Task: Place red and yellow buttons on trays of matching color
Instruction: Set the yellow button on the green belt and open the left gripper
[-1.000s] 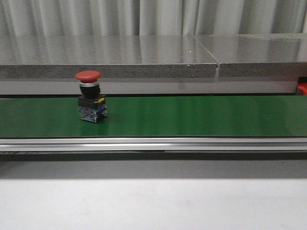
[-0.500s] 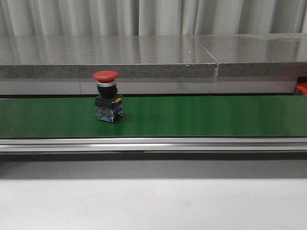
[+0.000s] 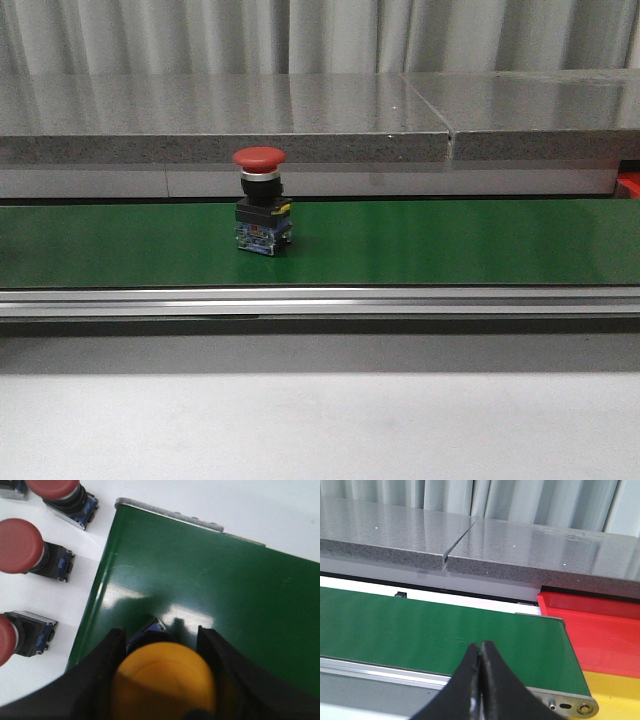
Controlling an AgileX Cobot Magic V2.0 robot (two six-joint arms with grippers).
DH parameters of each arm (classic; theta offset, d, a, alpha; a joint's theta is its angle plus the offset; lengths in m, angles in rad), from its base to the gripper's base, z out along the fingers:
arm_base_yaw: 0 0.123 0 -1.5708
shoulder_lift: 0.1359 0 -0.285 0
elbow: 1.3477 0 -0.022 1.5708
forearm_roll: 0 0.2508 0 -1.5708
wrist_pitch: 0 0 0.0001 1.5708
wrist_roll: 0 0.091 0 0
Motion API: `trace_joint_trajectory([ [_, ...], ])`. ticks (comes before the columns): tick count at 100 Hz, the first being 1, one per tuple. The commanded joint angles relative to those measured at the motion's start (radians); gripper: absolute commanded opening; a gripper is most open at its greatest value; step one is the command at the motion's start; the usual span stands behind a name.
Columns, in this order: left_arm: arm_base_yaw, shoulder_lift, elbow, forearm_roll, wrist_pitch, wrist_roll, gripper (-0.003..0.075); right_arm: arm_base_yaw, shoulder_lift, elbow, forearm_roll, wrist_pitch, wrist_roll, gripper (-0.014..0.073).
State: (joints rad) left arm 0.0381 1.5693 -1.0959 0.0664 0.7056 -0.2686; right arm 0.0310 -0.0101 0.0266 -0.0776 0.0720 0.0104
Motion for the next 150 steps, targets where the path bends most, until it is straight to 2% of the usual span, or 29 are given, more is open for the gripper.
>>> trace_joint_trajectory([
  [1,-0.007,-0.021,-0.037,-0.007,-0.049,0.001,-0.0008,-0.003,-0.016,-0.01,-0.01,-0.082,-0.01,-0.0068],
  [7,-0.007,-0.017,-0.037,-0.007,-0.051,0.003,0.0029,-0.003,-0.016,-0.01,-0.01,-0.082,-0.01,-0.0068],
  [14,-0.007,-0.017,-0.037,-0.007,-0.058,0.005,0.012,-0.003,-0.016,-0.01,-0.01,-0.082,-0.01,-0.0068],
  [21,-0.007,-0.017,-0.037,-0.008,-0.064,0.01,0.0255,-0.003,-0.016,-0.01,-0.01,-0.082,-0.01,-0.0068],
  [33,-0.007,-0.017,-0.037,-0.01,-0.075,0.023,0.0536,-0.003,-0.016,-0.01,-0.01,-0.082,-0.01,-0.0068],
  [39,-0.009,-0.017,-0.037,-0.016,-0.088,0.048,0.0617,-0.003,-0.016,-0.01,-0.01,-0.082,-0.01,-0.0068],
  [43,-0.014,-0.017,-0.037,-0.018,-0.094,0.06,0.0636,-0.003,-0.016,-0.01,-0.01,-0.082,-0.01,-0.0068],
  [70,-0.034,-0.057,-0.037,-0.022,-0.166,0.073,0.0631,-0.003,-0.016,-0.01,-0.01,-0.082,-0.01,-0.0068],
  [85,-0.069,-0.165,-0.037,-0.022,-0.238,0.073,0.0628,-0.003,-0.016,-0.01,-0.01,-0.082,-0.01,-0.0068],
  [110,-0.141,-0.386,-0.004,-0.005,-0.262,0.074,0.0627,-0.003,-0.016,-0.01,-0.01,-0.085,-0.01,-0.0068],
  [134,-0.156,-0.64,0.187,-0.005,-0.319,0.074,0.0623,-0.003,-0.016,-0.01,-0.01,-0.085,-0.01,-0.0068],
  [150,-0.156,-0.826,0.362,-0.005,-0.328,0.074,0.0557,-0.003,-0.016,-0.01,-0.01,-0.093,-0.01,-0.0068],
])
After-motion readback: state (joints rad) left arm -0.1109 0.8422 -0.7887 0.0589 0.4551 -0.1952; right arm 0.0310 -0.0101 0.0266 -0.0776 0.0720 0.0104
